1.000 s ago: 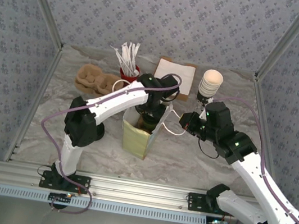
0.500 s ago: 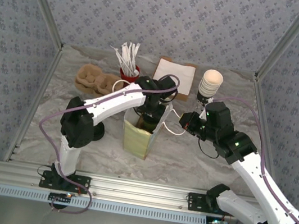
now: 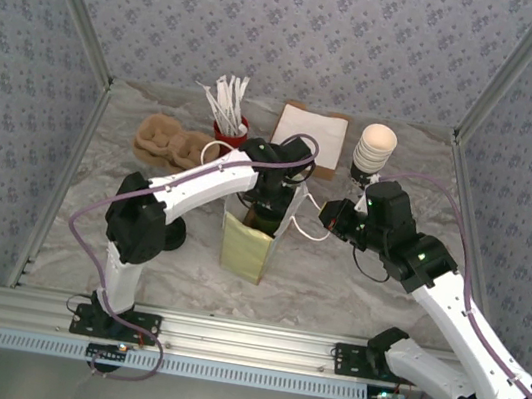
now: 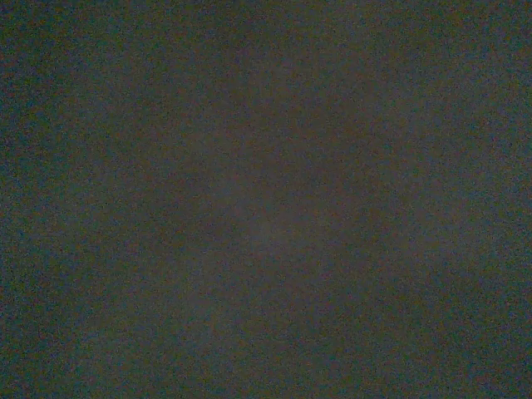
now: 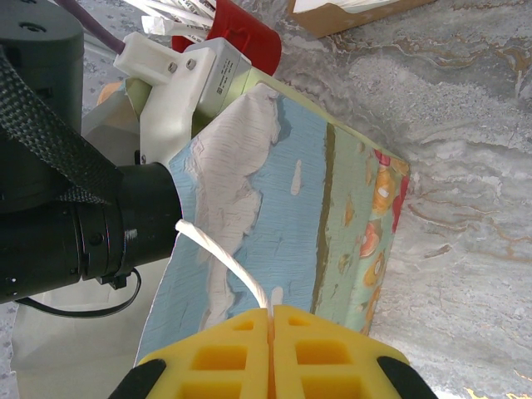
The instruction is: Pack the takeout coffee
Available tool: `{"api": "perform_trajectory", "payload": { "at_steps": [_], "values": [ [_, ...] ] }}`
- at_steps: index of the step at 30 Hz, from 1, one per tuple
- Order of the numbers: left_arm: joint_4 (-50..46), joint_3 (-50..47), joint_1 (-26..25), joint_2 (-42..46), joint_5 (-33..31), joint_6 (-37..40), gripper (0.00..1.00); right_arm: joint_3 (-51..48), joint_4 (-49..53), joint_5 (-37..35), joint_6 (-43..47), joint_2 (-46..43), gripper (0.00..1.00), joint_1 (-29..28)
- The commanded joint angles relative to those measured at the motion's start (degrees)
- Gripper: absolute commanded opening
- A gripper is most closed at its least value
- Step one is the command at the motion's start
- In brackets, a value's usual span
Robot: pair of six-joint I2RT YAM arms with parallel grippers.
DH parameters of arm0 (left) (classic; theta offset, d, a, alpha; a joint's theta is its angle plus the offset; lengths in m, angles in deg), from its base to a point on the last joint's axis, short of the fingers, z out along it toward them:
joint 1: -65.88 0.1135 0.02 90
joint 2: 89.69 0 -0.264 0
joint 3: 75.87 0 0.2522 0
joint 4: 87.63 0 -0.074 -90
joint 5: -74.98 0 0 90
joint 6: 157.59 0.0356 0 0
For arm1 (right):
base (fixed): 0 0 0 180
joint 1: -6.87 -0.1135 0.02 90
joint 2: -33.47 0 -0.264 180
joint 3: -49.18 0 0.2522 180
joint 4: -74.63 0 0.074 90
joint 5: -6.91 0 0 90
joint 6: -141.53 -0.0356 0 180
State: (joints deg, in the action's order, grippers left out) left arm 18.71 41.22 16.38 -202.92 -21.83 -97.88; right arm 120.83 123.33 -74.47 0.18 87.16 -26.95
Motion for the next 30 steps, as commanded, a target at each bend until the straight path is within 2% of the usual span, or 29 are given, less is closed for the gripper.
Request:
{"api": "perform_trajectory", "payload": {
  "at_steps": [1,18,23,25,30],
  "values": [
    [-2.75,-4.23,0.45,-4.63,4.34,-1.62,0.46,-0.25,-0.18,0.17,0.90,0.17,0.09,0.18],
    [-0.92,-6.46,0.37,-5.43,4.38,-1.80,0.46,-0.67,-0.22,0.33,0.86,0.19,0.09,-0.06],
    [-2.16,-4.06,0.45,-4.98,3.91,-1.45,0.46,-0.69,-0.22,0.20,0.71,0.30,0.09,-0.14],
    [-3.29,-2.05,0.43,-4.66,3.48,-1.26,0.47,-0.71,-1.53,0.08,0.70,0.51,0.09,-0.17],
    [-5.45,2.17,0.44,-2.37,2.83,-1.27,0.60,-0.32,-1.76,-0.53,0.89,0.63,0.09,-0.18]
  ]
}}
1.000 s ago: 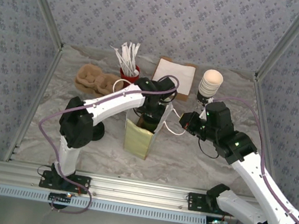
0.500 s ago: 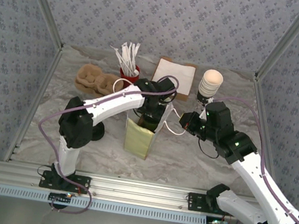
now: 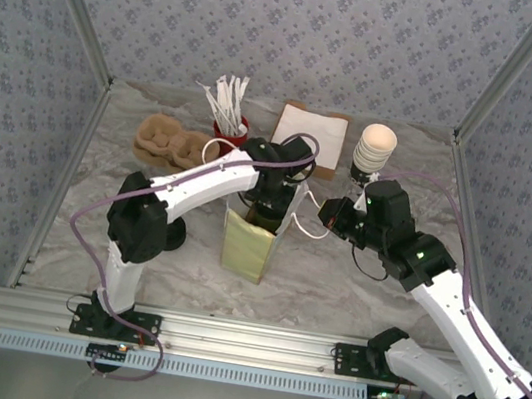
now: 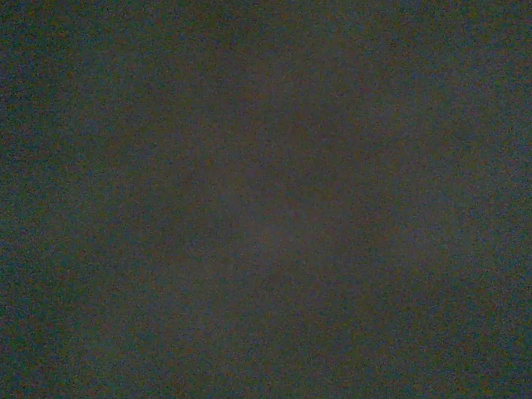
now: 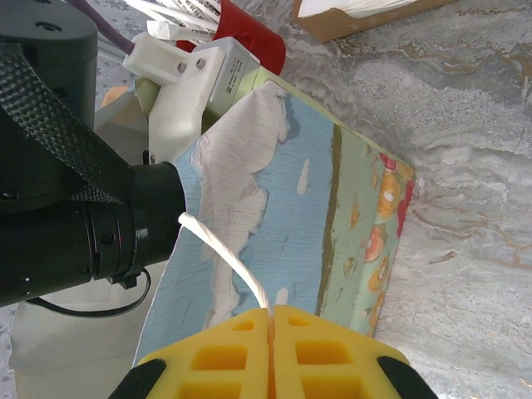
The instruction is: Pack the takeout coffee
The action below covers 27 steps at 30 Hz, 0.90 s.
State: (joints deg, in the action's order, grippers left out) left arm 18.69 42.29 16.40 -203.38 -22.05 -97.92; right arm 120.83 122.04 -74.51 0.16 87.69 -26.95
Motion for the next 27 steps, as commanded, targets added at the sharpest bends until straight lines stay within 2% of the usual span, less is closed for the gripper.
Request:
{"api": "perform_trajectory", "payload": {
  "at_steps": [1,5,8,16,19,27],
  "values": [
    [-5.91,1.83,0.44,-1.51,3.02,-1.18,0.64,-0.28,-0.51,-0.49,1.09,0.19,0.09,-0.15],
    [-8.26,5.73,0.33,-0.28,1.78,-1.09,0.80,0.08,-0.51,-0.47,1.04,0.46,0.09,-0.08],
    [-9.94,6.96,0.23,0.55,0.32,-1.23,0.86,0.16,-0.42,-0.54,1.02,0.70,0.09,-0.05],
    [-13.81,13.68,-0.40,2.11,0.04,-1.20,0.93,0.46,-0.16,-0.91,1.19,0.71,0.09,0.09],
    [-15.83,16.24,-0.81,2.33,-0.52,-0.88,0.99,0.41,-0.25,-1.02,1.11,0.68,0.09,0.18],
    [-19.22,20.17,-1.53,1.55,-1.31,-0.10,0.99,0.73,-0.24,-1.50,1.35,0.65,0.09,0.67]
  ]
}}
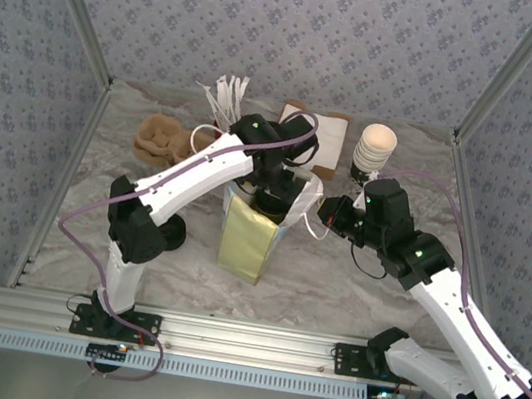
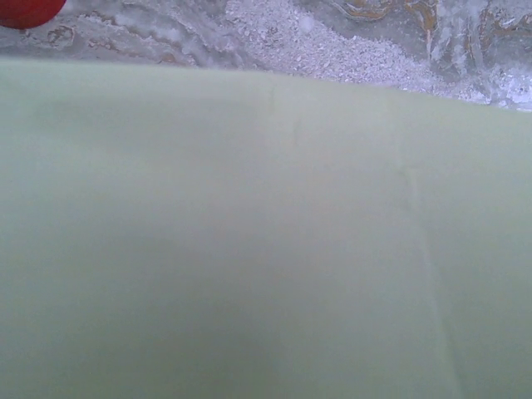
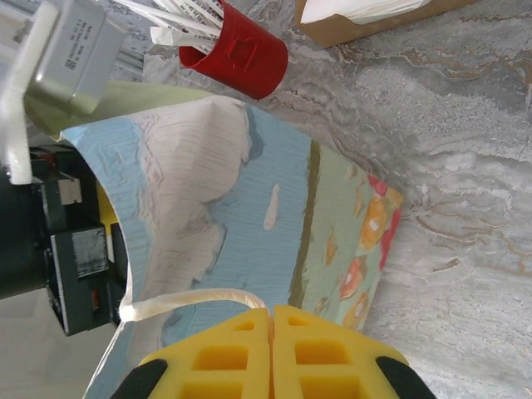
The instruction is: Pack the takeout coffee
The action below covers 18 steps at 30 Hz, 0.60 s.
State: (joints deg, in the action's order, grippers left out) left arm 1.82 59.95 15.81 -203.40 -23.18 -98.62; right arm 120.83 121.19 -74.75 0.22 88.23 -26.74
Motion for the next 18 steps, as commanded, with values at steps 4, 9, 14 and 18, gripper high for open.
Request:
{"api": "perform_trajectory", "payload": {
  "at_steps": [4,9,14,18],
  "values": [
    [-3.75,4.60,-1.77,1.13,-0.62,0.99,0.99,1.08,0.95,-1.41,1.89,0.50,0.09,1.07],
    [-5.11,6.25,-2.15,0.95,-1.52,1.07,0.99,1.69,0.96,-1.33,2.53,0.96,0.09,1.71],
    [-6.09,7.85,-2.47,1.06,-1.70,1.23,0.99,2.45,1.13,-0.98,3.20,1.67,0.09,2.32],
    [-7.29,9.61,-2.54,0.68,-2.32,1.15,0.99,2.45,1.22,-1.09,3.65,1.86,0.09,2.84]
  ]
}}
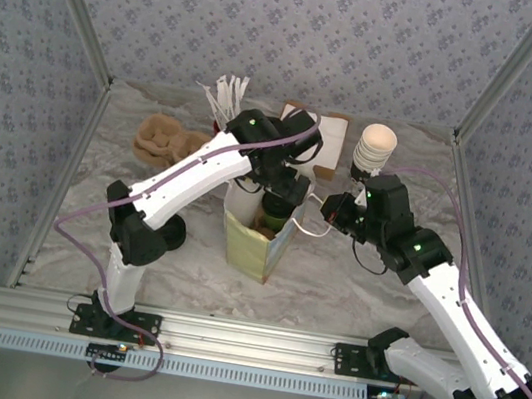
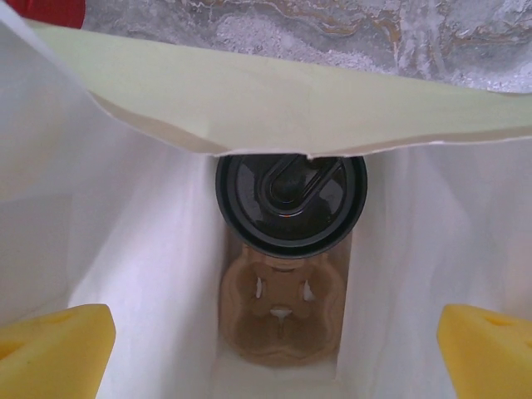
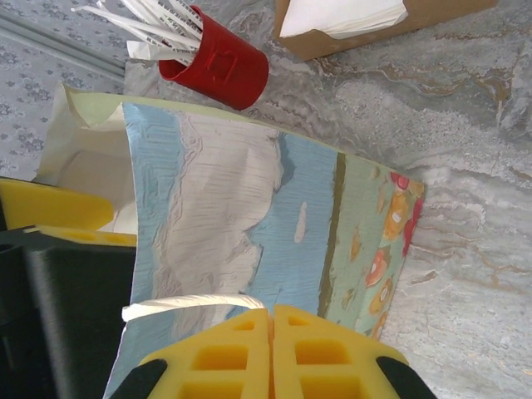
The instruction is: Pack the takeout coffee
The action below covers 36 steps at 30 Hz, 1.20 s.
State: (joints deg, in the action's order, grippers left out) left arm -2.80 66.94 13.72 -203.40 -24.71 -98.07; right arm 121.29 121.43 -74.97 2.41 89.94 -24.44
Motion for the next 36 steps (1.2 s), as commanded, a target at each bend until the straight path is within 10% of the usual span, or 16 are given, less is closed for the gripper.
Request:
{"api": "perform_trajectory", "payload": {
  "at_steps": [1,13,19,36],
  "values": [
    [-2.92,3.09,-0.44,0.60,-0.97,0.60,0.99,2.01,1.04,-0.68,1.53,0.22,0.09,0.79],
    [-10.75,22.63,-0.75,-1.52,-5.07,1.56,0.99,3.03,1.15,0.92,3.31,0.79,0.09,3.39],
    [-20.92,52.66,-0.68,-9.59,-9.21,3.07,0.99,4.55,2.59,2.34,4.47,1.69,0.09,5.56],
    [-20.99,49.42,12.31,-6.29,-13.59,10.17,0.99,5.86,3.22,7.28,6.27,3.48,0.10,10.93]
  ]
}}
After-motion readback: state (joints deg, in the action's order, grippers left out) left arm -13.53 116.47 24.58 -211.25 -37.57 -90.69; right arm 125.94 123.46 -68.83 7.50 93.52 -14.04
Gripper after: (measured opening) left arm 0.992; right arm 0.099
